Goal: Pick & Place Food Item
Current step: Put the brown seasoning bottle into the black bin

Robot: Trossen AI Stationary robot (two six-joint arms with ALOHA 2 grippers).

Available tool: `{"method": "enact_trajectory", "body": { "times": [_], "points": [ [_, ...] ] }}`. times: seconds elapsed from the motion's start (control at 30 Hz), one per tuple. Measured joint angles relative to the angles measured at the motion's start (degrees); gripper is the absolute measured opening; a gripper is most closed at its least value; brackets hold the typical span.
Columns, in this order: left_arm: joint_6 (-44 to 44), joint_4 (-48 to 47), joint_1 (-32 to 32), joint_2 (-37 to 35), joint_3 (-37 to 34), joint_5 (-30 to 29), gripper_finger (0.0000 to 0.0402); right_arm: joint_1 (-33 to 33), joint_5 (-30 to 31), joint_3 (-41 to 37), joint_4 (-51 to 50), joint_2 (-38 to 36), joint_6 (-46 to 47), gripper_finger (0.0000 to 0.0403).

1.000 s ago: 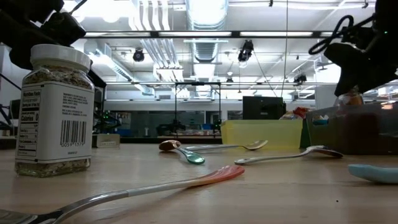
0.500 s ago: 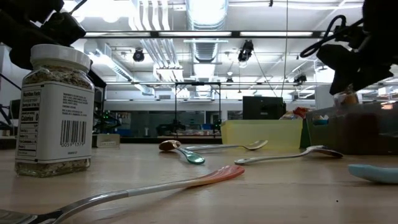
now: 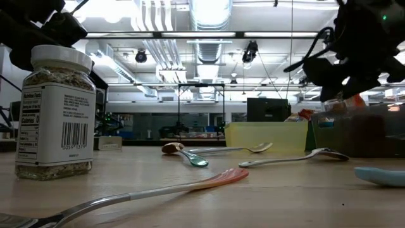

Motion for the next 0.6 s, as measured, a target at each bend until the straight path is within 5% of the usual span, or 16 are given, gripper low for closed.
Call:
{"method": "enact_trajectory", "body": {
  "times": [0.6],
  "points": [
    [0.0,0.0,0.0,-0.02,0.01,0.0,0.034,-0.21,-4.52,0.13,10.58,7.51,-0.1,0.0184]
  ]
}}
